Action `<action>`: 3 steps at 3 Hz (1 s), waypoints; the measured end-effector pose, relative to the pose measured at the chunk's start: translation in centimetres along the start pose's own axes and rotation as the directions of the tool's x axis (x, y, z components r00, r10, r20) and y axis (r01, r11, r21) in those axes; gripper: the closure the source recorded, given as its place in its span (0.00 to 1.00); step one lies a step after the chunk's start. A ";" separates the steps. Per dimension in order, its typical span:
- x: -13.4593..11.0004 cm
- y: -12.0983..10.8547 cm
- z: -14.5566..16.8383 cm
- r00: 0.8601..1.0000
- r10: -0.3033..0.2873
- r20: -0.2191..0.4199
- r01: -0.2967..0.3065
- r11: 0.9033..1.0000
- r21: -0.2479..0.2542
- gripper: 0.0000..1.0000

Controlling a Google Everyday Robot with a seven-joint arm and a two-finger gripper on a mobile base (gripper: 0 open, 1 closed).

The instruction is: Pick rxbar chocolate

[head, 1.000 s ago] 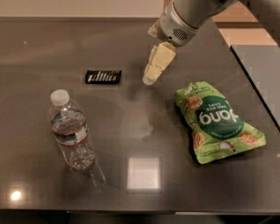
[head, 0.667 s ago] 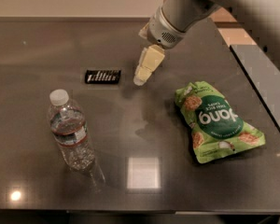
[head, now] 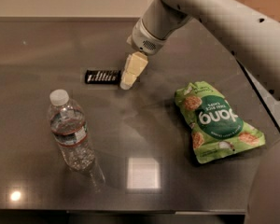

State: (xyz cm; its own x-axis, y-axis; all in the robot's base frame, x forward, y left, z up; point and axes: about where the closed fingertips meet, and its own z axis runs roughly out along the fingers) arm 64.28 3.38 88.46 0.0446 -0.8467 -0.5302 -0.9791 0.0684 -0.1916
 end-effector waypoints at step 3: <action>-2.3 -0.1 5.5 0.999 0.042 -0.005 -0.042 0.995 -0.091 0.00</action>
Offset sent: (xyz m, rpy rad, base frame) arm 0.0110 0.0510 -0.0310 0.0230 0.1027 0.0102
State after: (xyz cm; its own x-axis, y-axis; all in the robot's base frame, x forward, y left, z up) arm 65.41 8.20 85.15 0.0025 -0.8455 -0.5340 -0.9941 0.0560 -0.0933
